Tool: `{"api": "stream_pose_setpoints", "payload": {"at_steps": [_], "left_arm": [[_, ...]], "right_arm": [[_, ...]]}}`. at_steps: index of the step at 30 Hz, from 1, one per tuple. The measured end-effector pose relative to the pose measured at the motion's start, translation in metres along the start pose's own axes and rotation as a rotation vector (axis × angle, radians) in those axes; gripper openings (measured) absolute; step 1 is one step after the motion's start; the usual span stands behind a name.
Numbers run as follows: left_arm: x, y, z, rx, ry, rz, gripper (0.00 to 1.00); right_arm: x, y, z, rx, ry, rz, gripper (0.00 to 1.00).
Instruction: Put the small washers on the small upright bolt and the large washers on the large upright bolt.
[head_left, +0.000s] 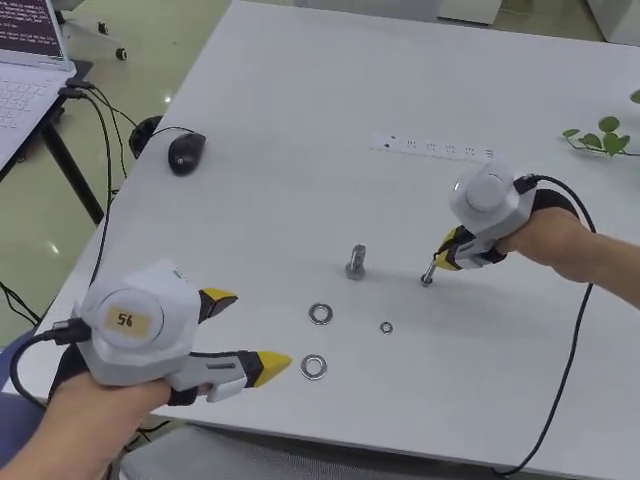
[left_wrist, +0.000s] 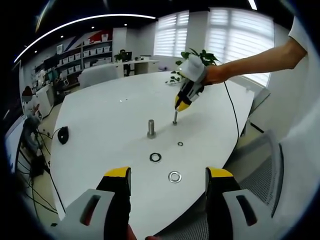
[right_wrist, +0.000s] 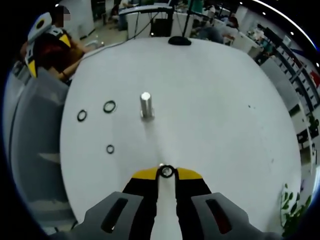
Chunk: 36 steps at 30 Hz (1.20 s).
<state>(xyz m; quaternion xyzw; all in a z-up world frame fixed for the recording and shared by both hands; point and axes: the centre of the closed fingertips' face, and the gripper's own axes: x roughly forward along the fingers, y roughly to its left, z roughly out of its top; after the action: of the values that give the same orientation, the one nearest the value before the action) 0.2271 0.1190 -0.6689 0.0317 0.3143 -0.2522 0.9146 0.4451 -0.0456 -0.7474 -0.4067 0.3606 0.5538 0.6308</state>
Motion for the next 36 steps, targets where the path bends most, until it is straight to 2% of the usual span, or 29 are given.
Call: {"api": "stream_pose_setpoints", "payload": {"at_steps": [36], "left_arm": [[-0.005,0.007,-0.005,-0.015,0.004,0.012,0.59]], "right_arm": [[0.019,0.0,-0.01,-0.004,0.057,0.032,0.13]]}}
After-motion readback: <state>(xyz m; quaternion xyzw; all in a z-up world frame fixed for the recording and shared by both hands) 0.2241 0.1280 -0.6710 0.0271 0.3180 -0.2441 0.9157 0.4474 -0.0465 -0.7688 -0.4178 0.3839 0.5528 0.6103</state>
